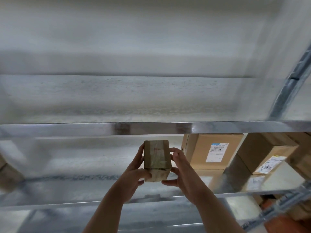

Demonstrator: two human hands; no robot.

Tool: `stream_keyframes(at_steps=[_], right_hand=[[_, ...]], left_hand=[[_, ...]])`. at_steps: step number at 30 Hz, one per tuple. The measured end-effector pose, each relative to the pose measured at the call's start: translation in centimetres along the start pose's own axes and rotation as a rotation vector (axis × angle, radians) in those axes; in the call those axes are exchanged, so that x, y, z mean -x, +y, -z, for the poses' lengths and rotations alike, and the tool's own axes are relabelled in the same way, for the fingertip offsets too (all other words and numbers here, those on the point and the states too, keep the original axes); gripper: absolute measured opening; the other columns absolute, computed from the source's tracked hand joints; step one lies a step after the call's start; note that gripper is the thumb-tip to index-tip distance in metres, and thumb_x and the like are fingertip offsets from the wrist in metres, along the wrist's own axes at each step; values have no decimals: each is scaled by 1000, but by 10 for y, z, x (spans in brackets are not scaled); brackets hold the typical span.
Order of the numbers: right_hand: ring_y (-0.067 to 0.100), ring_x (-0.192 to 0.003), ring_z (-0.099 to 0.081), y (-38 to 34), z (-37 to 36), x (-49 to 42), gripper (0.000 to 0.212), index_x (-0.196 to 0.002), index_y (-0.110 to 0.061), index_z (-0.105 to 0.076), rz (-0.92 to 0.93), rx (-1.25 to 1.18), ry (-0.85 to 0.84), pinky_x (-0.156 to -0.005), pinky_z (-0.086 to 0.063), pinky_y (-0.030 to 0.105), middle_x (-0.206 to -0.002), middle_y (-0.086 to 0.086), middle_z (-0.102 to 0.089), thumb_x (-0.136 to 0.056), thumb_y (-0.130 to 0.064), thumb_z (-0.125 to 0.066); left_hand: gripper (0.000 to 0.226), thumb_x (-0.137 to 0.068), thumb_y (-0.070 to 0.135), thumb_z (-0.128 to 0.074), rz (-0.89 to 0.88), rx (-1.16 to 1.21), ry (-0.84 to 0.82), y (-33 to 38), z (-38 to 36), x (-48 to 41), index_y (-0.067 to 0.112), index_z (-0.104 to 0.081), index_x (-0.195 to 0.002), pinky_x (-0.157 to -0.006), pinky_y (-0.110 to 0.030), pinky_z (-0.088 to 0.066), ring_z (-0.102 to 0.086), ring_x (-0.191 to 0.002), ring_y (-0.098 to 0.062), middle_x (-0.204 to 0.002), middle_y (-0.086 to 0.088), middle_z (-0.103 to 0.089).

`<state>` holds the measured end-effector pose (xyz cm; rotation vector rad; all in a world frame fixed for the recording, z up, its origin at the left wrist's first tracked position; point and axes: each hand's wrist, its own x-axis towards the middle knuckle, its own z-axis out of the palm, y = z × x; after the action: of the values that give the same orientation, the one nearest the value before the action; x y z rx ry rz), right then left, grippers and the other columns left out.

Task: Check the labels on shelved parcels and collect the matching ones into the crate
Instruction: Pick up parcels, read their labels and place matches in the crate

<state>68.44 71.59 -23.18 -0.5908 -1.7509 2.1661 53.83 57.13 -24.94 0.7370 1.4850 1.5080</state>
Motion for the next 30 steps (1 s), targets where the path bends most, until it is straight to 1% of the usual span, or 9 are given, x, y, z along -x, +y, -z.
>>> stream_keyframes(at_steps=[4,8,13,16,19,22,25,27,30], right_hand=[[34,-125,-67,0,-1,-1,42,-127,-37,-54,24,-78,-7,-99,-59,59,-137,9,-65,-90,-49,-70],[33,-126,-67,-2,2,-2,67,-143,-56,-49,11,-84,-21,-101,-57,60,-140,-2,-64,-85,-39,-78],[30,-122,-69,-11,-5,-1,63,-133,-53,-61,50,-26,-60,-101,-58,58,-131,-7,-70,-75,-40,-84],[31,-116,-72,-11,-6,0,49,-126,-44,-68,85,-86,-48,-95,-61,52,-123,-2,-73,-85,-19,-77],[35,-115,-71,-10,-6,1,47,-127,-35,-67,108,-111,-59,-93,-61,52,-123,7,-71,-90,-7,-70],[34,-113,-71,-10,-6,-2,46,-124,-38,-67,116,-90,-50,-95,-61,54,-122,7,-71,-85,-14,-72],[33,-120,-70,-9,-4,-5,52,-135,-40,-63,103,-74,-57,-100,-58,58,-128,4,-71,-89,-19,-77],[30,-127,-66,-8,-3,-8,53,-138,-42,-61,94,-77,-15,-100,-58,59,-135,0,-68,-89,-41,-81],[22,-133,-61,-8,-1,-11,50,-136,-43,-65,119,-80,62,-100,-59,55,-139,2,-66,-92,-68,-61]], left_hand=[[80,-82,35,-70,-39,48,-24,3,-9,2,72,-34,-142,-105,-60,-50,-64,-127,-24,-149,18,-52],[70,-73,56,-73,-99,54,71,12,-17,3,60,-47,-137,-102,-58,-55,-64,-125,-22,-142,11,-57],[82,-69,50,-80,-105,56,139,16,-25,-3,51,-44,-142,-95,-50,-61,-69,-114,-26,-131,2,-64],[64,-78,35,-77,-156,79,162,16,-27,-3,40,-53,-137,-85,-45,-64,-73,-106,-28,-118,-2,-73],[69,-71,41,-82,-179,75,187,14,-25,-3,33,-56,-134,-80,-43,-63,-70,-108,-35,-120,-9,-70],[70,-68,42,-83,-190,93,200,12,-23,-4,33,-57,-133,-78,-42,-62,-69,-108,-35,-122,-10,-68],[65,-77,37,-83,-172,107,158,10,-19,-6,39,-55,-136,-84,-47,-63,-71,-108,-31,-122,-4,-70],[50,-92,41,-75,-151,121,156,11,-15,-6,42,-54,-137,-88,-49,-62,-69,-115,-28,-127,0,-68],[39,-97,51,-52,-107,153,203,14,-9,-6,45,-59,-134,-88,-46,-62,-67,-121,-23,-130,6,-68]])
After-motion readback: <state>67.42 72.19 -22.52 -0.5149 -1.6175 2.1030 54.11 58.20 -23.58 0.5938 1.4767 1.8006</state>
